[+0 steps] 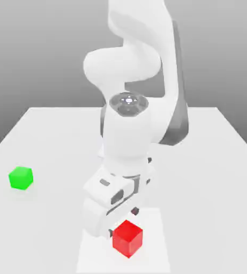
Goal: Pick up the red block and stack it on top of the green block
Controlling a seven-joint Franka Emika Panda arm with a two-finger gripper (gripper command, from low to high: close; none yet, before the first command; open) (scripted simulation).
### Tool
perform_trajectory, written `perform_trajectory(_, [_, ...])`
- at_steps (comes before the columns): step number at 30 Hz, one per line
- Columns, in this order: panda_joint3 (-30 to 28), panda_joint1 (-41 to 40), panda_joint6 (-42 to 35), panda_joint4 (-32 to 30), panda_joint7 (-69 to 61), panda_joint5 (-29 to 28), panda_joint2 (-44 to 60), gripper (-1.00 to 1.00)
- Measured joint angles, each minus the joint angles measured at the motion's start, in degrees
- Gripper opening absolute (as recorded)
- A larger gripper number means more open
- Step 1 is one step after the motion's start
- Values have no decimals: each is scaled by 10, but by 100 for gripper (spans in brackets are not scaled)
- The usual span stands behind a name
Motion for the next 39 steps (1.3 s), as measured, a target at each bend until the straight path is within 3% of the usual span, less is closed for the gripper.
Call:
perform_trajectory(10, [28, -20, 32, 7, -27, 37, 46, 0])
perform_trajectory(20, [95, -69, 71, 14, -75, 101, 68, 0])
perform_trajectory(21, [103, -75, 75, 14, -81, 109, 68, -100])
perform_trajectory(28, [105, -77, 75, 14, -81, 109, 68, -100])
perform_trajectory(39, [36, -27, 35, 8, -28, 38, 49, -100])
